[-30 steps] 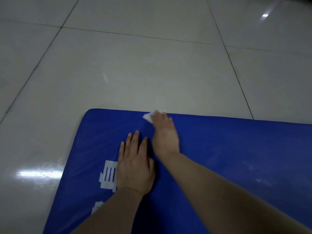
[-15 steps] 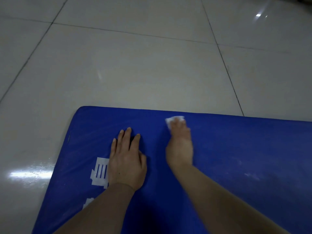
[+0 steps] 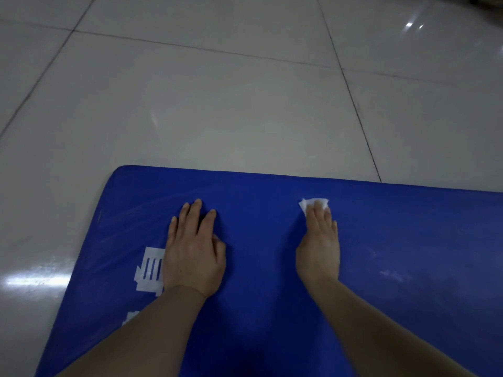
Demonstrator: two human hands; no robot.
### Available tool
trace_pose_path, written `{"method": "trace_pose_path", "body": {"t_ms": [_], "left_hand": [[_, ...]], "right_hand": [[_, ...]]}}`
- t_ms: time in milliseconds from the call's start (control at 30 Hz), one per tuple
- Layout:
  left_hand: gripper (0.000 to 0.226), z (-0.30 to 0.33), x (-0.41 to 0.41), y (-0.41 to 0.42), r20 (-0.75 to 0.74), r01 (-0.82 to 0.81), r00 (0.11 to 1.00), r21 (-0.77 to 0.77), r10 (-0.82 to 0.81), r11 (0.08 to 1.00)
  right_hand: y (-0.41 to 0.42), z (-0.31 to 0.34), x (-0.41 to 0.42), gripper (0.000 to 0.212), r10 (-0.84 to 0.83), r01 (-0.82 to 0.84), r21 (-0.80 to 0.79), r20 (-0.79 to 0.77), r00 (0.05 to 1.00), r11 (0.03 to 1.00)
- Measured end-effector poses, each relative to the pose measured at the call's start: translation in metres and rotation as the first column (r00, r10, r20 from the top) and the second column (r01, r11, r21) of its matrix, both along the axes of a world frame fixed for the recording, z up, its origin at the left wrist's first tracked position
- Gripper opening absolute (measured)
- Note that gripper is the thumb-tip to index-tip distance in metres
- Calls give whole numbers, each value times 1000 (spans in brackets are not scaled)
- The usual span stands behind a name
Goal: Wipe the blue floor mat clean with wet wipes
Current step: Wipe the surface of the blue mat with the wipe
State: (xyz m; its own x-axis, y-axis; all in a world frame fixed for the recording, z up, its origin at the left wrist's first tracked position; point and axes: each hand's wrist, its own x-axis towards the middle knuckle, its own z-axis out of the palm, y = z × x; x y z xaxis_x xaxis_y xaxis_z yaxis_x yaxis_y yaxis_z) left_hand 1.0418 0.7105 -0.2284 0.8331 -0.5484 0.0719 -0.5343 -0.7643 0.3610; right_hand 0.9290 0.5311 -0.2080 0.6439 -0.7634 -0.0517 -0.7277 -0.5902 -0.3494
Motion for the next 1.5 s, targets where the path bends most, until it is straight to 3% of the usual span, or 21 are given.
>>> {"method": "trace_pose_path", "body": {"t_ms": [167, 333, 533, 600, 633, 700, 800, 900, 967, 1033, 1133, 1233, 1267, 1367, 1433, 1500], "left_hand": [[58, 3, 2, 10, -51, 58, 997, -77, -62, 995], [62, 3, 2, 55, -32, 55, 998, 126, -51, 991], [59, 0, -1, 55, 9, 39, 999, 179, -41, 983], [58, -3, -1, 56, 20, 31, 999, 160, -35, 987], [58, -4, 0, 57, 21, 33, 999, 159, -37, 987], [57, -5, 1, 58, 34, 46, 998, 167, -53, 985], [56, -5, 3, 58, 38, 53, 998, 156, -60, 986], [56, -2, 1, 57, 23, 30, 999, 121, -33, 992], [56, -2, 0, 56, 22, 32, 999, 120, -35, 992], [57, -3, 1, 56, 19, 30, 999, 128, -33, 991], [58, -2, 1, 56, 16, 29, 999, 137, -32, 990], [59, -1, 2, 56, 10, 34, 999, 146, -36, 989], [59, -1, 2, 56, 9, 36, 999, 145, -38, 989], [60, 0, 2, 56, 4, 32, 999, 136, -33, 990], [60, 1, 1, 55, 9, 25, 1000, 133, -27, 991], [61, 1, 1, 53, 11, 22, 1000, 140, -24, 990]], "right_hand": [[3, -2, -1, 72, 26, -27, 46, 18, 1000, 999], [3, -4, 1, 71, 34, -35, 35, 10, 999, 999], [15, -1, 14, 67, -62, 62, 2, -60, 996, 998], [49, 3, 38, 60, 52, -51, 21, -53, 997, 998], [72, 4, 51, 59, 133, -135, 69, 33, 991, 988], [117, 7, 74, 62, 394, -404, 140, 97, 914, 904], [115, 3, 81, 69, 548, -549, 62, 20, 836, 834], [58, -3, 53, 72, 329, -334, -93, -70, 942, 938], [27, 0, 28, 72, 91, -95, -59, -64, 994, 994], [25, 3, 18, 71, -17, 11, -60, -95, 995, 998], [71, 0, 32, 72, 167, -172, -82, -65, 984, 982], [127, -2, 56, 66, 520, -520, -8, 5, 854, 854], [132, -1, 60, 64, 545, -546, 11, 26, 838, 838], [100, -7, 43, 71, 447, -448, -63, -18, 894, 892], [62, -6, 13, 73, 219, -219, -54, -7, 976, 974], [37, 1, -12, 72, -31, 31, -18, 19, 999, 999]]}}
